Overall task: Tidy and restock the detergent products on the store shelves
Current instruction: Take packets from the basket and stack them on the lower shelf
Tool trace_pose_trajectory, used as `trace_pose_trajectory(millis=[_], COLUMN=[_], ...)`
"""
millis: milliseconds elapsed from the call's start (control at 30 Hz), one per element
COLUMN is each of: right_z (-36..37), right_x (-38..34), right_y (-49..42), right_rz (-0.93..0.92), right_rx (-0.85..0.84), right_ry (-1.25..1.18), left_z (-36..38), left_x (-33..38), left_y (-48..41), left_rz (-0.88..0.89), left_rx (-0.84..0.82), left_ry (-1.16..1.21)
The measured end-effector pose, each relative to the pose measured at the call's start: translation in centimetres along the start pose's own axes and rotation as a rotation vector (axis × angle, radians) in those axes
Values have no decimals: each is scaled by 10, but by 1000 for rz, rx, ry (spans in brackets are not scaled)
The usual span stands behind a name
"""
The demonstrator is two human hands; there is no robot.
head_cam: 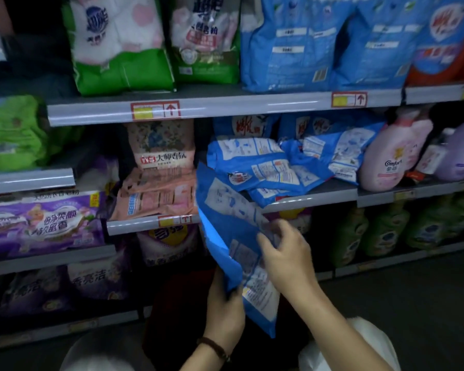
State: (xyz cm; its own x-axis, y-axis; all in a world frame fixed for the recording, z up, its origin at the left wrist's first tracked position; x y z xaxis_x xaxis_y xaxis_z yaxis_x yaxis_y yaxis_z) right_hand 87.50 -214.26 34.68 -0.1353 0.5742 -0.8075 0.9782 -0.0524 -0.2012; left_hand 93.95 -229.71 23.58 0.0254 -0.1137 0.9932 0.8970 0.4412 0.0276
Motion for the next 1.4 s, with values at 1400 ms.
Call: trace_pose_trajectory(millis=[1400], right_z=[-43], right_x=[234], right_y=[-288], right_rz=[369], right_rx=[364], right_ry=[-790], left_z=[386], left_x=[101], left_y=[-280], left_rz=[1002], left_rx=[-835], left_ry=[-1366])
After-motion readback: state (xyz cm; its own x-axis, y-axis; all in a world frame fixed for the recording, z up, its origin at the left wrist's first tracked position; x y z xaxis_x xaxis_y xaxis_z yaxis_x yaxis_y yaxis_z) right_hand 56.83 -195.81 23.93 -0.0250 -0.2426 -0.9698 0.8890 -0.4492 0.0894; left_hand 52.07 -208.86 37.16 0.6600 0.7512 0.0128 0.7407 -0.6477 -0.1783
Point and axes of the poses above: each hand's wrist, its own y-axis away from the middle knuckle, its own z-axis out of the palm, x = y × z, the point moved 8 cm from there along -y, towards the middle knuckle
